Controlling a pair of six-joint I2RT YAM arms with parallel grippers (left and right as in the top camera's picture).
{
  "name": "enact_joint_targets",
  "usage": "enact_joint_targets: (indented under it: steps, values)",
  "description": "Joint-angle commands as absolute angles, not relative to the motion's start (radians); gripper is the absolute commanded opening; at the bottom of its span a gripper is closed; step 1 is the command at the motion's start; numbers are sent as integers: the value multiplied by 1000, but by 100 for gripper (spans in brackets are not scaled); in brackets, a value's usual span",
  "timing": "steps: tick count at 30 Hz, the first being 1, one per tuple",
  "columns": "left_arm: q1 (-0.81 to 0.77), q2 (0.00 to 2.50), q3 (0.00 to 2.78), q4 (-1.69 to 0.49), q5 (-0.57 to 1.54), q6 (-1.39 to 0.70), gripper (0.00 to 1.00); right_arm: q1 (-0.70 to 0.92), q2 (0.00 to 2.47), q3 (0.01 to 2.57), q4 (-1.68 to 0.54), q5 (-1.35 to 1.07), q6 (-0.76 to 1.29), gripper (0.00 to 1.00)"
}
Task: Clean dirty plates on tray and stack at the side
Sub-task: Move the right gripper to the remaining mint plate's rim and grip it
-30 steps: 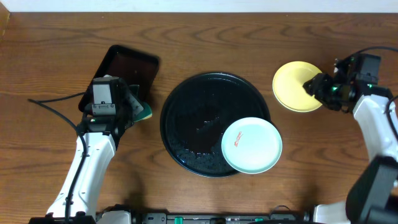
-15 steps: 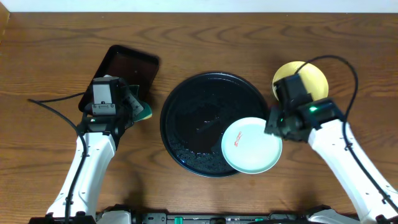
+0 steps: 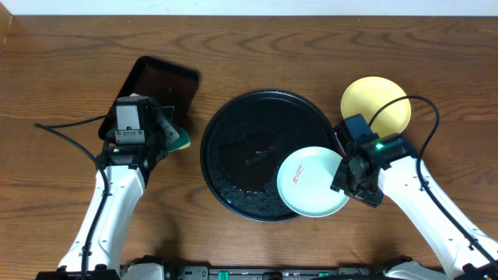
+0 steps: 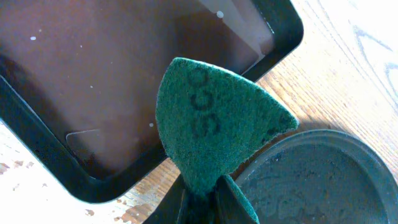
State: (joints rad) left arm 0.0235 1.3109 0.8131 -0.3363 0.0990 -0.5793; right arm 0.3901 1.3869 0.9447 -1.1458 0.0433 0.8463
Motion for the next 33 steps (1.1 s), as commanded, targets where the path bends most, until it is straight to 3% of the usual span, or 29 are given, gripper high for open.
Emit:
enact_joint_targets:
  steps: [1, 8, 18, 23, 27, 33]
  values:
    - [28, 1313, 806, -328, 97, -574, 7, 406, 1387, 899, -1124, 17, 889, 60]
    - [28, 1313, 806, -329, 97, -573, 8, 408, 1388, 792, -1009, 17, 927, 50]
    - [28, 1313, 806, -329, 97, -573, 8, 408, 1388, 757, -931, 17, 927, 46]
    - [28, 1313, 806, -329, 97, -573, 8, 408, 1388, 724, -878, -38, 927, 33]
    - [28, 1313, 806, -332, 97, -570, 8, 408, 1387, 722, -868, -58, 927, 3]
    - [28, 1313, 806, -337, 97, -570, 8, 407, 1387, 769, -866, -58, 863, 1]
